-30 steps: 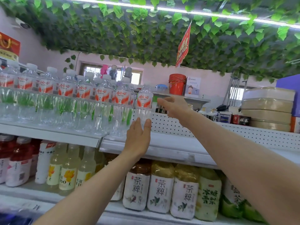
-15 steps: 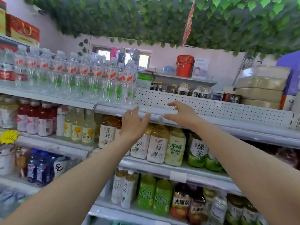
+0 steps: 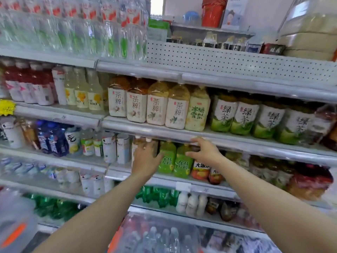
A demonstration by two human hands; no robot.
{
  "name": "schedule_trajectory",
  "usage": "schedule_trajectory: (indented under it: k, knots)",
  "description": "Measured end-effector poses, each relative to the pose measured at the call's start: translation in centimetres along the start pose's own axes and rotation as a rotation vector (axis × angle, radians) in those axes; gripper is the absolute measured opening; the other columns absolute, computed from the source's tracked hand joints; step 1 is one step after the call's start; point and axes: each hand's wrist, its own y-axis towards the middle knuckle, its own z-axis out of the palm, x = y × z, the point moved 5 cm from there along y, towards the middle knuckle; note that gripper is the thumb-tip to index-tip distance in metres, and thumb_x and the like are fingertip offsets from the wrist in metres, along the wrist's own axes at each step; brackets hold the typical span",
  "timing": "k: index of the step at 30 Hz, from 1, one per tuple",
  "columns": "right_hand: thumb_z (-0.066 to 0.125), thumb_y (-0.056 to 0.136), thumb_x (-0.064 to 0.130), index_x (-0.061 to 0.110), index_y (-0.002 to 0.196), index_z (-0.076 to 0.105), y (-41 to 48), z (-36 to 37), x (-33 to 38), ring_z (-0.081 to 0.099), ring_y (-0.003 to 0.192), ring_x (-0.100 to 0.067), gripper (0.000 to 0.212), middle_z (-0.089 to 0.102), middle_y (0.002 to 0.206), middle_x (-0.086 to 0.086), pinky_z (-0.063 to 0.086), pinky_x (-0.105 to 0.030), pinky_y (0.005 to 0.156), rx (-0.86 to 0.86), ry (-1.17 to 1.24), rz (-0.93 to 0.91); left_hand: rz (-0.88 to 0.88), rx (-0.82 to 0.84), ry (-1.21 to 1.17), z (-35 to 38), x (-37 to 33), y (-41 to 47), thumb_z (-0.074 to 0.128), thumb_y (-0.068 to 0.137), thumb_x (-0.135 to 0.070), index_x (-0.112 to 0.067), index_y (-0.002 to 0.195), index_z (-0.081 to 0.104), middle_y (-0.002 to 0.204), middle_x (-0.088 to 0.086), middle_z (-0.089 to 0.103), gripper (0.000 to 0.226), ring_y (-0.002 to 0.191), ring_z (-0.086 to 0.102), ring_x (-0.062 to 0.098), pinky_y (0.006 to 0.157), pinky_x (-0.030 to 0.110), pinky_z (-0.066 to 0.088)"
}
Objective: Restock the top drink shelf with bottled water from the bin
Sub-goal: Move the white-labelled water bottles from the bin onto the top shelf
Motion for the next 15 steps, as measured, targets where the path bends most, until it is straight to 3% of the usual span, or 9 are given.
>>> schedule_trajectory:
  k: [4, 9, 15]
  knots:
    - [0.08, 0.085, 0.044, 0.027, 0.141, 0.053, 0.0, 6.7, -4.1, 0.061, 0.114, -0.02, 0.065, 0.06, 0.14, -0.004, 0.045, -0.023, 0.075, 0.128, -0.013, 0.116, -0.141, 0.147, 0.045, 4.6, 7.4, -2.3, 0.06, 0.094, -0.049, -0.024, 0.145, 0.047, 0.152, 0.015, 0.036, 0.059, 0.141, 0.031, 0.032, 0.111, 0.042, 0.034]
    - [0.08, 0.086, 0.042, 0.02, 0.138, 0.057, -0.8, 16.1, -8.8, 0.056, 0.125, -0.026, 0.061, 0.057, 0.142, -0.008, 0.04, -0.025, 0.088, 0.264, 0.054, 0.259, -0.266, 0.284, 0.115, 9.7, 16.6, -6.0, 0.064, 0.092, -0.045, -0.015, 0.144, 0.05, 0.143, 0.024, 0.046, 0.062, 0.135, 0.039, 0.037, 0.112, 0.039, 0.032]
    - [0.078, 0.088, 0.041, 0.016, 0.142, 0.054, -3.2, 27.8, -13.8, 0.058, 0.12, -0.022, 0.065, 0.055, 0.142, -0.007, 0.043, -0.024, 0.08, 0.426, 0.163, 0.497, -0.461, 0.463, 0.173, 15.0, 27.6, -11.7, 0.058, 0.092, -0.056, -0.024, 0.148, 0.044, 0.152, 0.017, 0.039, 0.066, 0.141, 0.035, 0.034, 0.116, 0.042, 0.029]
